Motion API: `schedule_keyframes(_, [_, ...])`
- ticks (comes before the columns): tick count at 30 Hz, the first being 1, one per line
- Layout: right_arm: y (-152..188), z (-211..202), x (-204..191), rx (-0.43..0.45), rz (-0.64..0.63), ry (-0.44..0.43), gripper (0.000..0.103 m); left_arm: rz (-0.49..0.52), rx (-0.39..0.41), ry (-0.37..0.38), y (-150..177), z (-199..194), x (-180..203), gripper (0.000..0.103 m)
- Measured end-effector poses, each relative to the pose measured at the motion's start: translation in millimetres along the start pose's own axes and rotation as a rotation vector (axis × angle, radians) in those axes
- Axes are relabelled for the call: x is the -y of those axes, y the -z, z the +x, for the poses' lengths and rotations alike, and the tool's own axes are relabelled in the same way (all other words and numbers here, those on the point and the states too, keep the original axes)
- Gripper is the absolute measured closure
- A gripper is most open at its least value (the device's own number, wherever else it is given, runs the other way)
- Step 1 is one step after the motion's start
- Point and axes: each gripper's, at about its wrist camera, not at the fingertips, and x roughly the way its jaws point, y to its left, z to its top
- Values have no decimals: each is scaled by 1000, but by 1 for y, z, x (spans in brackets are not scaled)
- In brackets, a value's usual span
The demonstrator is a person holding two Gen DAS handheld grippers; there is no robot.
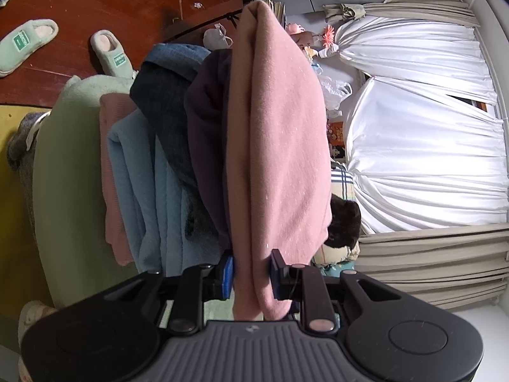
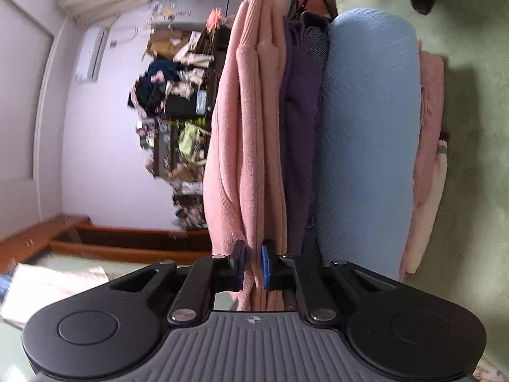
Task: Fold clothes
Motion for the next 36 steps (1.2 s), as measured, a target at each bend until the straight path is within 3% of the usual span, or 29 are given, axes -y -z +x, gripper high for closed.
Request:
schedule_keyframes(3, [3, -1, -1, -2, 2, -21, 98, 17, 5, 18, 7, 0, 2, 69])
schedule_keyframes(4, [3, 0, 0, -14, 11, -33, 93, 16, 10, 23, 9, 1, 2, 66])
schedule_keyframes(9, [9, 1, 1, -32, 29, -44, 86, -1, 16, 56, 20, 6, -4, 65])
schedule_keyframes(13, [19, 0, -5, -55, -2, -46, 85, 1, -17, 72, 31, 12, -5, 78])
schedule_keyframes(16, [25, 0, -3, -65, 21, -58, 85, -10, 14, 90, 34, 11, -8, 83])
schedule_keyframes(24, [22, 8, -8, -101, 56, -74, 86, 31, 36, 116, 39, 5, -6, 85])
schedule_keyframes(30, [23, 16, -4, -144, 177, -75, 89, 169, 62, 109, 44, 2, 4, 88])
schedule_keyframes(32, [22, 21, -3, -159, 185, -64, 93, 154, 58, 130, 44, 2, -1, 85])
schedule_keyframes(35, [24, 19, -10, -148, 157, -46, 94, 109, 88, 184, 43, -6, -9, 61])
schedule_keyframes(36, [26, 18, -11, -146, 155, -40, 94, 105, 116, 198, 43, -12, -12, 59])
